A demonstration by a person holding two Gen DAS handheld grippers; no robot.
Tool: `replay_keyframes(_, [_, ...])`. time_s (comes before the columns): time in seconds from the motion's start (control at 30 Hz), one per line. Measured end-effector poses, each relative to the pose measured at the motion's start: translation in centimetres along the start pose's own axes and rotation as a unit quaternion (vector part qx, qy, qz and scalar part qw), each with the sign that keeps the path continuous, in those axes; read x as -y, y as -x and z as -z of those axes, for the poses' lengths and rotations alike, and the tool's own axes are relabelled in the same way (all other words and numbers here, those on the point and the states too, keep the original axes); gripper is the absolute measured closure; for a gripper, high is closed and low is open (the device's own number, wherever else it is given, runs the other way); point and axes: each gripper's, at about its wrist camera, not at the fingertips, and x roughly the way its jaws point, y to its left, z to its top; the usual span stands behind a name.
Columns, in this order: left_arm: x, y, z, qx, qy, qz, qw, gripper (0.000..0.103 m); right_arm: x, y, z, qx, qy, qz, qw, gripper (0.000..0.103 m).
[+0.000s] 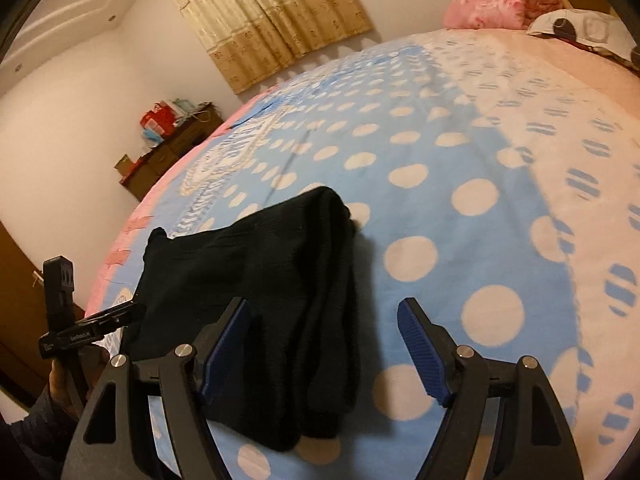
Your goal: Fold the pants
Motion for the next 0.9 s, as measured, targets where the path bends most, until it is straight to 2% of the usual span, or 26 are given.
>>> replay_keyframes(0.23, [1.2, -0.9, -0.4, -0.001, -0.021, -0.011, 0.9997, 0.0, -1.1, -2.0, -0.9, -0.002, 0.022, -0.017, 1.0, 0.026])
replay_keyframes(0.37, [1.2, -1.1, -0.7, -0.011, -0.014, -0.011, 0.9998, 0.001, -2.5, -3.1, -0.3, 0.0, 0.06, 0.011, 0.998, 0.026])
replay_keyframes(0.4, [1.1, -0.9, -0.6, -0.009, -0.013, -0.013, 0.9998, 0.01, -2.3, -3.1, -0.3, 0.002, 0.055, 0.008, 0.998, 0.031])
replay_keyframes(0.43, [1.3, -0.6, -0.5, -0.006, -0.018, -0.013, 0.9997, 0.027, -2.0, -2.9, -0.4, 0.004, 0.047, 0.007, 0.999, 0.04])
replay_keyframes(0.47, [1.7, -0.1, -0.4, -0.009, -0.03, 0.01, 0.9995, 0.044, -1.7, -2.5, -0.4, 0.007, 0.039, -0.001, 0.999, 0.057])
replay_keyframes(0.5, [1.9, 0.2, -0.4, -0.013, -0.031, 0.027, 0.999, 0.07, -1.4, -2.3, -0.4, 0.006, 0.029, -0.026, 0.999, 0.072])
replay_keyframes(0.53, [2.2, 0.5, -0.5, -0.013, -0.033, 0.024, 0.9991, 0.079, -1.1, -2.0, -0.3, 0.005, 0.012, -0.058, 0.998, 0.073])
replay_keyframes(0.63, [3.1, 1.2, -0.2, -0.006, -0.055, -0.002, 0.9985, 0.081, -1.9, -1.6, -0.1, 0.012, 0.026, -0.044, 0.999, 0.074])
replay_keyframes(0.7, [2.8, 1.6, -0.3, -0.004, -0.05, 0.001, 0.9988, 0.082, -2.4, -1.0, -0.5, 0.022, 0.023, -0.049, 0.998, 0.074])
replay_keyframes(0.77, [2.5, 2.4, -0.3, 0.003, -0.046, -0.001, 0.9989, 0.089, -3.2, -0.4, -0.9, 0.03, 0.032, -0.051, 0.998, 0.074])
replay_keyframes(0.9, [1.2, 4.7, -0.9, 0.027, -0.034, -0.002, 0.999, 0.09, -5.1, 0.4, -2.1, 0.035, 0.058, -0.053, 0.996, 0.075])
